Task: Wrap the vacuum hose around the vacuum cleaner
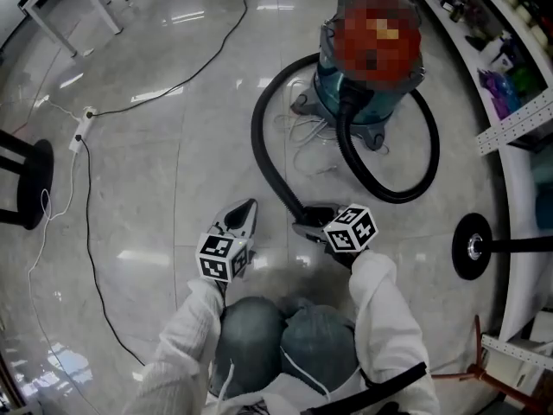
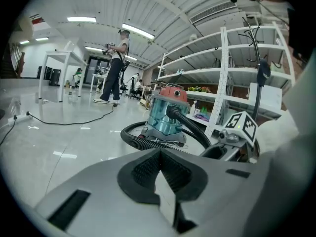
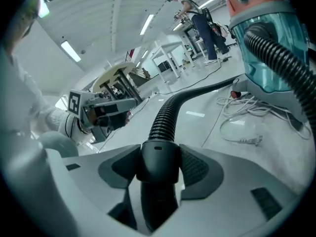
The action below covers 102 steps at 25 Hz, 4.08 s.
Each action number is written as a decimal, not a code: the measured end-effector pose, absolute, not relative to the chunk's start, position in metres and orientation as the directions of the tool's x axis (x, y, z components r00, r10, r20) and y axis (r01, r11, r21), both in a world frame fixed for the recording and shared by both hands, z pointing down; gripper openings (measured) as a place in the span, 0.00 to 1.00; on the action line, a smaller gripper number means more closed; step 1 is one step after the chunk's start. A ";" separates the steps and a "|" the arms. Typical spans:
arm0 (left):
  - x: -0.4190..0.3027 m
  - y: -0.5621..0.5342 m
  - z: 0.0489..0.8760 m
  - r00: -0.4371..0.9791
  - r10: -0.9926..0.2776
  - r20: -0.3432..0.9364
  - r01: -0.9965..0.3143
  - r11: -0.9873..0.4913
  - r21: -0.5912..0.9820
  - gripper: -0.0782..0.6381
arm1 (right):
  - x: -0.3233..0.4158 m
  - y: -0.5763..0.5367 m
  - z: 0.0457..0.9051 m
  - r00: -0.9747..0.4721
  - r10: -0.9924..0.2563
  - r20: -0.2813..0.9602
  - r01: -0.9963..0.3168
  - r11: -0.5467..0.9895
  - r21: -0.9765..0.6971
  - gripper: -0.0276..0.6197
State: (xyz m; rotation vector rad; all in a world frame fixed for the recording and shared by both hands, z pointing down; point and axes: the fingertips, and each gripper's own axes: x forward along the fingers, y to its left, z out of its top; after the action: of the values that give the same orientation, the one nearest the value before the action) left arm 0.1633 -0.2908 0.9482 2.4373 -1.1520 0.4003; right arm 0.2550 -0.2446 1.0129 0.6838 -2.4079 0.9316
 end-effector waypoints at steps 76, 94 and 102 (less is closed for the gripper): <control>-0.094 -0.030 0.239 0.652 -0.725 0.223 -0.752 -0.579 0.315 0.11 | 0.093 0.003 0.318 -0.188 -0.889 0.418 -0.874 -0.042 -0.483 0.07; -0.108 0.223 0.187 0.753 -0.614 0.234 -0.656 -0.729 0.198 0.11 | 0.035 0.270 0.269 0.147 -0.887 0.437 -0.870 -0.326 -0.369 0.07; -0.154 0.240 0.170 0.799 -0.552 0.237 -0.594 -0.786 0.173 0.11 | -0.041 0.281 0.218 0.226 -0.907 0.355 -0.911 -0.326 -0.252 0.07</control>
State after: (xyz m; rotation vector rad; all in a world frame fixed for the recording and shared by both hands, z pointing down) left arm -0.1542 0.2400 0.1702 2.7492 -0.8895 0.2549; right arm -0.0408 0.2806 0.2179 2.4524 -1.8188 0.7002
